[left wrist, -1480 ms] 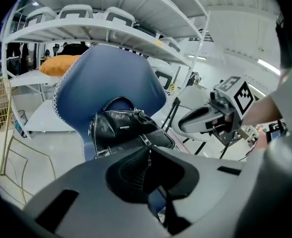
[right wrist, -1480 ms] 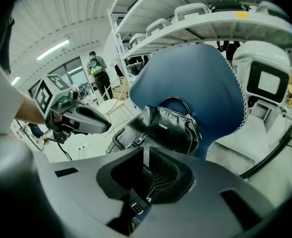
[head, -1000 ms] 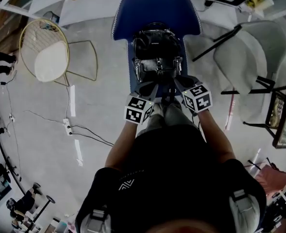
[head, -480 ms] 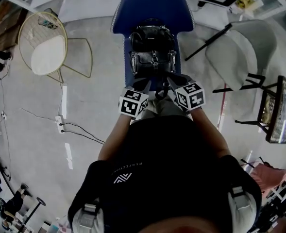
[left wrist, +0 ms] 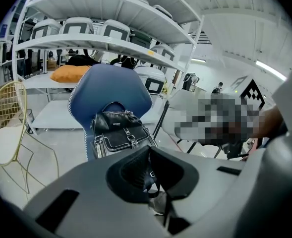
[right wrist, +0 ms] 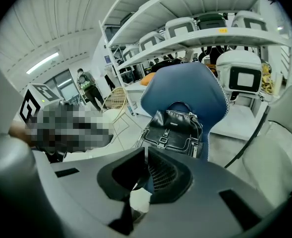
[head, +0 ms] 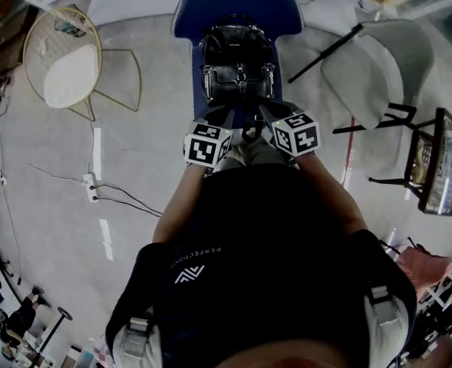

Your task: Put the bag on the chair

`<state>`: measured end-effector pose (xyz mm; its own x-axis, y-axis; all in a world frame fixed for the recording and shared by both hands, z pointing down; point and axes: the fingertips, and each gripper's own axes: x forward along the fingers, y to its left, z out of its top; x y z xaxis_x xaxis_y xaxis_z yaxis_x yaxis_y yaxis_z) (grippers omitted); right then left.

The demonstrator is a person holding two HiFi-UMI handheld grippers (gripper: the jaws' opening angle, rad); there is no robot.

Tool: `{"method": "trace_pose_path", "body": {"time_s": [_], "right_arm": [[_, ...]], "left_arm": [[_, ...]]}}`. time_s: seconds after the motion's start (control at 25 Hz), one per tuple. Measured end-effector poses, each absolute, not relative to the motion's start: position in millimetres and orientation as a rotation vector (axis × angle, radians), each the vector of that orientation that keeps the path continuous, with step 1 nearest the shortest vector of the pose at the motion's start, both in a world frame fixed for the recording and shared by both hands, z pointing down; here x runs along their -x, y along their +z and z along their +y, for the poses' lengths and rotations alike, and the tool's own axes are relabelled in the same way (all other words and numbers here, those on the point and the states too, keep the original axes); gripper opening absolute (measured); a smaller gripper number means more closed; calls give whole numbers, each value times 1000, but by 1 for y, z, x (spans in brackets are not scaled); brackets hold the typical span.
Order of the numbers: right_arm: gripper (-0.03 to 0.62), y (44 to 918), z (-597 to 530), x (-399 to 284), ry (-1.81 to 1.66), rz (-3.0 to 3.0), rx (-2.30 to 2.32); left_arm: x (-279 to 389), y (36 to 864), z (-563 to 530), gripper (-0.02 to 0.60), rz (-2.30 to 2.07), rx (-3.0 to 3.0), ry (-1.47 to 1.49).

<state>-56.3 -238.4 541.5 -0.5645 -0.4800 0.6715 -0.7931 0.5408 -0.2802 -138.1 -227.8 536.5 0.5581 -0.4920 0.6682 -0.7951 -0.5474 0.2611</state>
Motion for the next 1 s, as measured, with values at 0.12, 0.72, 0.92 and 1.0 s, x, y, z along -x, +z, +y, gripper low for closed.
{"method": "trace_pose_path", "body": {"time_s": [0.12,0.72,0.92,1.0], "right_arm": [[49,543,-238,55,783,-2248,-1031],[49,547,-236,33,847,-2226,-1093],[49,548,-242,25,861,-2219,-1130],[49,550,-243,25,860,-2220,-1124]], "left_arm": [[137,539,-225,20,-1020,-2237,735],[116,540,-220,20,-949,-2254,815],[119,546,-219,20,-941,-2243,834],[119,548,-220,20,-941,-2238,838]]}}
